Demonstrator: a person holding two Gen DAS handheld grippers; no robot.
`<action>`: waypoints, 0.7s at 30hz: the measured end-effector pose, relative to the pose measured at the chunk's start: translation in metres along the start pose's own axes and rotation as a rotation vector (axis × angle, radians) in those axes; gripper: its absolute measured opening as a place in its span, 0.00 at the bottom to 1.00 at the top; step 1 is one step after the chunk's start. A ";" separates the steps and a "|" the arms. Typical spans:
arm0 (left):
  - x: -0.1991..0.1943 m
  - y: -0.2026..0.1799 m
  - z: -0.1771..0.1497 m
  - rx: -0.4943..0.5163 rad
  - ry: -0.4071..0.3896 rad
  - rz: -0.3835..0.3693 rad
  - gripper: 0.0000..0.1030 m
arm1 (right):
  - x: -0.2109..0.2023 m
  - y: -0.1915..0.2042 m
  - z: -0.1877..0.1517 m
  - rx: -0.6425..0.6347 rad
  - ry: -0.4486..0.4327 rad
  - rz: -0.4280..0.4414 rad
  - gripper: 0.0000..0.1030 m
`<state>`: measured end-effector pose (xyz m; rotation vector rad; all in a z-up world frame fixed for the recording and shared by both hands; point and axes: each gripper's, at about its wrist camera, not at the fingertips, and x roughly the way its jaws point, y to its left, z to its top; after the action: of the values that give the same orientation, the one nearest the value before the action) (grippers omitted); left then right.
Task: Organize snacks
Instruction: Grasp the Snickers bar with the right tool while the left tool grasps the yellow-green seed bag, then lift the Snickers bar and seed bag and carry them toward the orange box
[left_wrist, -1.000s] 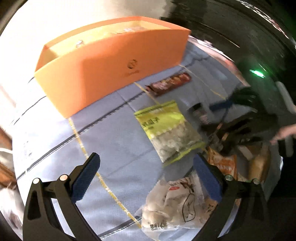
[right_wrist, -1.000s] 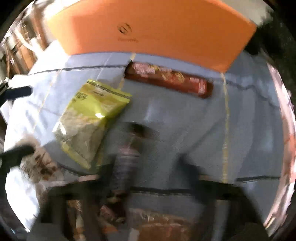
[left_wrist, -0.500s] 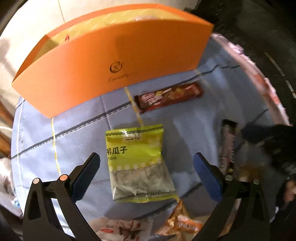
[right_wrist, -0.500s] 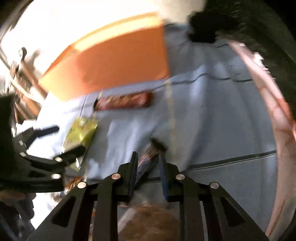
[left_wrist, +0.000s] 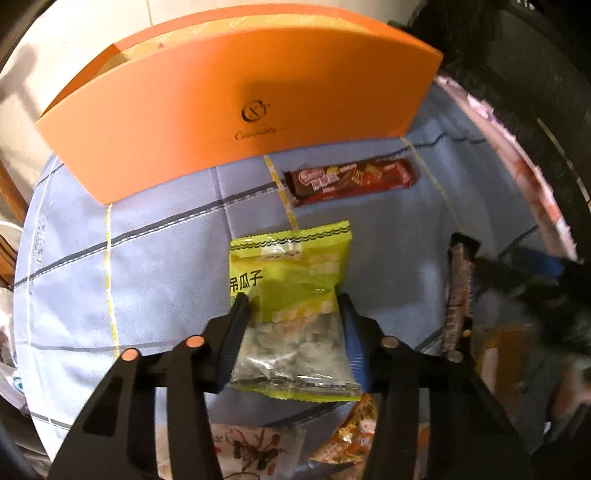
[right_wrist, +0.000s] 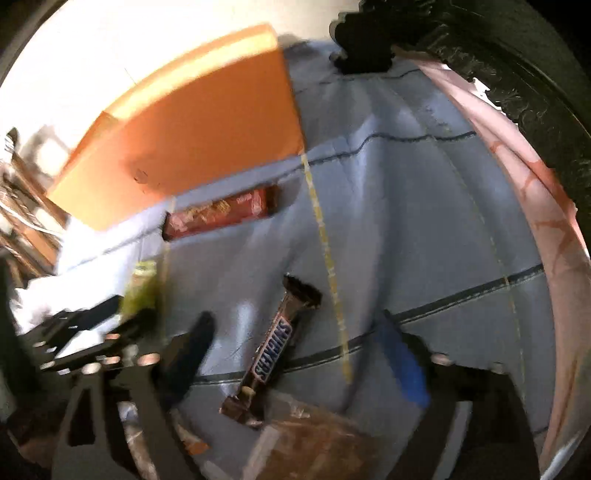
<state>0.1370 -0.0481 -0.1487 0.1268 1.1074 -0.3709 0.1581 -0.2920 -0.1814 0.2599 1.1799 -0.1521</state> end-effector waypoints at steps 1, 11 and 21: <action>-0.007 0.004 -0.001 -0.001 -0.010 -0.012 0.35 | 0.006 0.005 -0.001 0.000 0.006 -0.062 0.93; -0.021 0.017 -0.001 0.009 -0.061 -0.095 0.23 | -0.005 0.008 -0.022 0.071 0.009 -0.043 0.18; -0.040 0.026 0.003 -0.001 -0.089 -0.101 0.09 | -0.062 -0.002 -0.032 0.104 -0.097 0.150 0.15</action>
<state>0.1333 -0.0153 -0.1139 0.0533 1.0282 -0.4623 0.1057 -0.2864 -0.1353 0.4264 1.0530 -0.0936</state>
